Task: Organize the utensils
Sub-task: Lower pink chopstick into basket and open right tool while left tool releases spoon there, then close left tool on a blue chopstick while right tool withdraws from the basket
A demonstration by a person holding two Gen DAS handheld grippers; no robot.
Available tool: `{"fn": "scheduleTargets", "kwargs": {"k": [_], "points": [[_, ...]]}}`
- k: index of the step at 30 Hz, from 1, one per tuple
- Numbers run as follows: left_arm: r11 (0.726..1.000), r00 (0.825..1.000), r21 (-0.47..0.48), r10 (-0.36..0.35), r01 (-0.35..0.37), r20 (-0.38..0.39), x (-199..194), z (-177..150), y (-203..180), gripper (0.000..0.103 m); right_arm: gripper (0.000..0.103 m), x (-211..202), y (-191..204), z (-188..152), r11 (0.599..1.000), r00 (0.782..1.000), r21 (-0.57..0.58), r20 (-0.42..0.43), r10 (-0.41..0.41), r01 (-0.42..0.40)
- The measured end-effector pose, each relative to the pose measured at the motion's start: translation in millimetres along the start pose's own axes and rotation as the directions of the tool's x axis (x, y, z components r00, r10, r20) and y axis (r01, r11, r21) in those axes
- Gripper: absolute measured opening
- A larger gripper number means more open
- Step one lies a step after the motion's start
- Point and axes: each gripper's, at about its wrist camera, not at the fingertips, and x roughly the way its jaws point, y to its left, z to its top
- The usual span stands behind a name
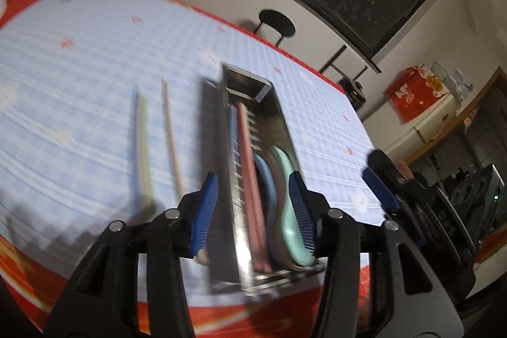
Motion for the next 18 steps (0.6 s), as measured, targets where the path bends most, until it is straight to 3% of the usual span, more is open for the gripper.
{"fn": "scheduleTargets", "kwargs": {"k": [2,7,14,18], "points": [[0.999,1.0,0.039,0.023,-0.024,0.018,-9.3,6.5,8.1,0.048,0.063,1.7,9.0,-0.6,0.999,1.0,-0.037,-0.012,0.002,-0.002],[0.993,0.998,0.095,0.065,-0.065,0.009,-17.5,23.0,36.2,0.044,0.063,6.8,31.8,-3.2,0.989,0.999,-0.146,-0.039,-0.032,0.026],[0.985,0.986,0.115,0.139,-0.128,-0.092,14.6,34.1,70.3,0.032,0.034,26.7,50.5,-10.2,0.982,0.993,-0.19,-0.115,-0.034,0.012],[0.985,0.979,0.105,0.153,-0.139,-0.133,27.0,24.2,82.2,0.027,0.031,32.8,58.4,-16.8,0.979,0.99,-0.203,-0.139,-0.035,0.006]]}}
